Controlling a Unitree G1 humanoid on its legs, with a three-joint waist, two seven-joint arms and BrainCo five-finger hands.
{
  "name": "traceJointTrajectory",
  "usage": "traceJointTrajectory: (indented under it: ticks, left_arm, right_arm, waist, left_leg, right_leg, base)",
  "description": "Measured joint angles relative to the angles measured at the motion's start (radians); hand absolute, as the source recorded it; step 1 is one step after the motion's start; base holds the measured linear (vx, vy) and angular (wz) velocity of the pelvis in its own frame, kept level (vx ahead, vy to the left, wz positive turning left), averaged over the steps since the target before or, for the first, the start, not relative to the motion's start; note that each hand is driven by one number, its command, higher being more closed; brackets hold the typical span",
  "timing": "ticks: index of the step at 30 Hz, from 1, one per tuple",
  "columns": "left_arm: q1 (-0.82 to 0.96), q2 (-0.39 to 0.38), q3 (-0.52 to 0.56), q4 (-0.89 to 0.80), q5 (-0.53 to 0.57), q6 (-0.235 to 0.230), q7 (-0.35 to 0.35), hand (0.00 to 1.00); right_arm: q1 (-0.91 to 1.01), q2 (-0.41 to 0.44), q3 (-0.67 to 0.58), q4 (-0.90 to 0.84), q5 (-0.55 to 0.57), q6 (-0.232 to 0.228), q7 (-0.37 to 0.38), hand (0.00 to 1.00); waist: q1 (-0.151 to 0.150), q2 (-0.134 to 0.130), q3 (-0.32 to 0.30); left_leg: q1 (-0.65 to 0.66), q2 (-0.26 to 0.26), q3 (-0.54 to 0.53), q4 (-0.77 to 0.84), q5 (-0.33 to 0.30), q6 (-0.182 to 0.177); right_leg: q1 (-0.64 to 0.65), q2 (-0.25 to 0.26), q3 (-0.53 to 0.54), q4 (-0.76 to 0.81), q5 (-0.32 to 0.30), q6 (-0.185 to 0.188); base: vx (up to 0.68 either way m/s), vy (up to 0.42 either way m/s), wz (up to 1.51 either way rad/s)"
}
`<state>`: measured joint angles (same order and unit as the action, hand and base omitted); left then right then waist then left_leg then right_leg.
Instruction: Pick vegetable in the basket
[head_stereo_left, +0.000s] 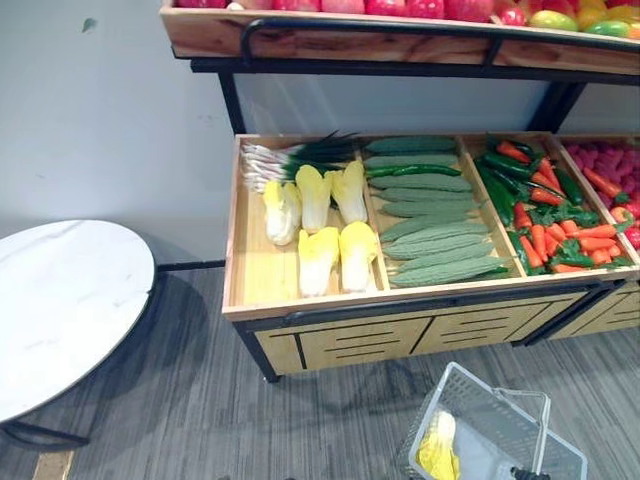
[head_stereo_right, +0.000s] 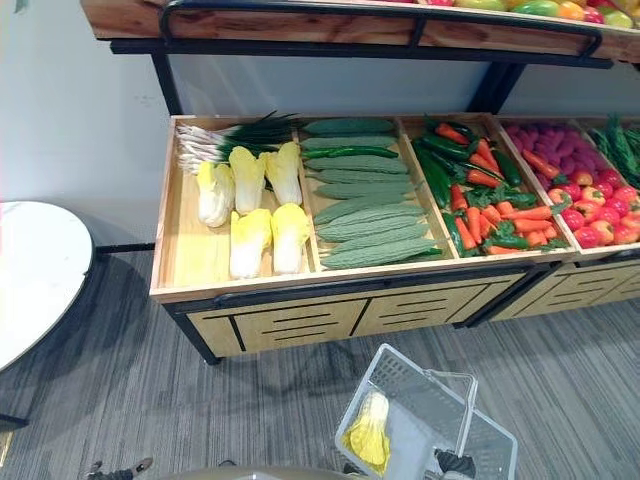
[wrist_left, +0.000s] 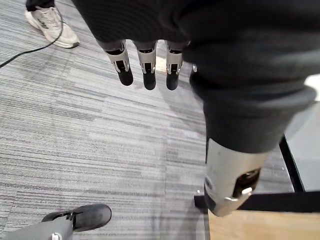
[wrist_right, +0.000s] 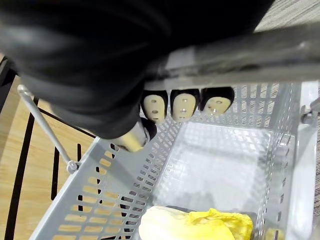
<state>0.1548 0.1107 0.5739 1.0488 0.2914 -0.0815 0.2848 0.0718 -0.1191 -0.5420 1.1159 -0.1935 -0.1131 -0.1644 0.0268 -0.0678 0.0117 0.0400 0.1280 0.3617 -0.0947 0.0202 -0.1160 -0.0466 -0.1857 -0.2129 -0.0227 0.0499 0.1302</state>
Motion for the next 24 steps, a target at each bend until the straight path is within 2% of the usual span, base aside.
traceJointTrajectory:
  ticks: [1,4,6,7,9,10,11,12,14,16,18,20,21,22,23,24]
  left_arm:
    - [-0.004,0.001,-0.023,0.004,0.0,-0.001,-0.01,0.0]
    - [-0.015,0.0,-0.09,0.004,-0.002,-0.004,-0.027,0.0]
    - [-0.015,0.0,-0.126,0.004,-0.002,-0.005,-0.031,0.0]
    - [-0.024,0.001,-0.159,0.008,-0.003,-0.005,-0.031,0.0]
    - [-0.034,0.0,-0.186,0.012,-0.003,-0.005,-0.031,0.0]
    - [-0.043,-0.002,-0.197,0.014,-0.003,-0.007,-0.032,0.0]
    - [-0.048,-0.009,-0.197,0.015,-0.003,-0.007,-0.032,0.0]
    - [-0.049,-0.021,-0.207,0.01,-0.002,-0.014,-0.031,0.0]
    - [-0.05,-0.019,-0.237,-0.024,-0.002,-0.03,-0.035,0.0]
    - [-0.041,-0.005,-0.246,-0.025,-0.002,-0.036,-0.042,0.0]
    - [-0.038,0.012,-0.252,-0.025,-0.003,-0.04,-0.053,0.0]
    - [-0.031,0.016,-0.251,-0.024,-0.002,-0.04,-0.055,0.0]
    - [-0.031,0.012,-0.253,-0.023,-0.002,-0.041,-0.057,0.0]
    - [-0.032,0.012,-0.253,-0.023,-0.002,-0.041,-0.057,0.0]
    - [-0.032,0.009,-0.254,-0.022,-0.001,-0.041,-0.059,0.0]
    - [-0.034,0.0,-0.255,-0.018,-0.001,-0.041,-0.059,0.0]
  right_arm:
    - [-0.003,0.0,0.0,0.0,0.0,0.0,0.0,1.0]
    - [-0.005,-0.002,-0.004,0.0,0.012,0.0,0.0,1.0]
    - [-0.005,-0.002,-0.023,-0.002,0.027,-0.001,0.0,1.0]
    - [-0.007,0.01,-0.04,-0.005,0.044,-0.005,0.001,1.0]
    - [-0.018,0.017,-0.037,-0.014,0.046,-0.008,0.0,1.0]
    - [-0.022,0.031,-0.031,-0.029,0.049,-0.008,0.001,1.0]
    - [-0.022,0.036,-0.016,-0.045,0.053,-0.01,0.001,1.0]
    - [-0.038,0.038,0.0,-0.057,0.055,-0.012,0.0,1.0]
    - [-0.041,0.027,0.013,-0.083,0.055,-0.024,0.0,1.0]
    - [-0.042,0.021,0.047,-0.066,0.054,-0.022,0.001,1.0]
    - [-0.058,0.024,0.064,-0.029,0.053,-0.019,0.0,1.0]
    - [-0.082,0.024,0.068,-0.007,0.051,-0.019,0.001,1.0]
    - [-0.094,0.027,0.078,0.0,0.051,-0.019,0.002,1.0]
    - [-0.096,0.027,0.078,-0.001,0.051,-0.02,0.002,1.0]
    - [-0.096,0.029,0.078,0.001,0.052,-0.018,0.001,1.0]
    - [-0.093,0.029,0.08,0.005,0.052,-0.018,0.0,1.0]
  waist:
    - [-0.002,-0.006,0.009]
    - [-0.011,-0.016,0.045]
    - [-0.02,-0.007,0.048]
    - [-0.022,0.001,0.054]
    - [-0.019,0.023,0.062]
    - [-0.021,0.015,0.076]
    - [-0.021,0.046,0.076]
    - [-0.014,0.056,0.099]
    - [-0.027,0.051,0.135]
    - [-0.025,0.046,0.137]
    - [-0.023,0.033,0.145]
    - [-0.021,0.027,0.145]
    - [-0.022,0.021,0.143]
    - [-0.022,0.02,0.143]
    - [-0.025,0.018,0.144]
    - [-0.026,0.021,0.143]
  left_leg:
    - [-0.001,0.002,0.008,0.029,-0.02,0.0]
    - [-0.066,0.039,0.004,0.259,-0.152,0.005]
    - [-0.114,0.07,0.004,0.402,-0.224,0.018]
    - [-0.156,0.095,0.02,0.49,-0.282,0.028]
    - [-0.162,0.118,0.062,0.527,-0.312,0.035]
    - [-0.156,0.13,0.118,0.532,-0.323,0.051]
    - [-0.143,0.142,0.178,0.495,-0.309,0.073]
    - [-0.118,0.153,0.244,0.455,-0.29,0.098]
    - [-0.037,0.116,0.358,0.363,-0.255,0.126]
    - [-0.001,0.1,0.456,0.327,-0.24,0.148]
    - [0.019,0.077,0.58,0.304,-0.235,0.152]
    - [0.018,0.074,0.678,0.305,-0.232,0.152]
    - [0.015,0.08,0.75,0.306,-0.221,0.151]
    - [0.016,0.081,0.765,0.307,-0.218,0.147]
    - [0.016,0.083,0.812,0.307,-0.207,0.144]
    - [0.012,0.104,0.865,0.325,-0.205,0.138]
  right_leg:
    - [-0.004,-0.005,0.011,0.021,-0.016,0.005]
    - [-0.02,-0.019,0.036,0.106,-0.068,0.012]
    - [-0.042,-0.018,0.056,0.149,-0.08,0.024]
    - [-0.07,-0.009,0.097,0.165,-0.046,0.045]
    - [-0.095,0.01,0.136,0.166,0.004,0.024]
    - [-0.127,0.026,0.14,0.136,0.098,-0.012]
    - [-0.11,0.044,0.134,0.02,0.235,-0.043]
    - [-0.124,0.032,0.044,0.107,0.197,-0.073]
    - [-0.152,-0.041,-0.138,0.505,-0.041,-0.13]
    - [-0.105,-0.064,-0.191,0.641,-0.083,-0.136]
    - [-0.033,-0.098,-0.229,0.66,-0.12,-0.113]
    - [-0.008,-0.119,-0.261,0.611,-0.151,-0.106]
    - [-0.001,-0.108,-0.277,0.522,-0.184,-0.06]
    - [-0.001,-0.104,-0.279,0.504,-0.187,-0.057]
    - [0.001,-0.089,-0.277,0.422,-0.213,-0.038]
    - [0.001,-0.06,-0.266,0.352,-0.231,-0.042]
  base:
    - [-0.01,0.015,-0.23]
    - [-0.02,0.017,-0.16]
    - [0.02,0.1,-0.34]
    - [0.01,0.148,-0.6]
    - [-0.06,0.168,-0.84]
    - [-0.18,0.275,-1.22]
    - [-0.23,0.334,-1.52]
    - [-0.2,0.274,-1.34]
    - [-0.11,0.251,-1.43]
    - [-0.13,0.196,-1.47]
    - [-0.17,0.085,-1.56]
    - [-0.16,-0.044,-1.64]
    - [-0.17,-0.124,-1.54]
    - [-0.16,-0.183,-1.39]
    - [-0.13,-0.236,-1.16]
    - [-0.11,-0.259,-1.27]
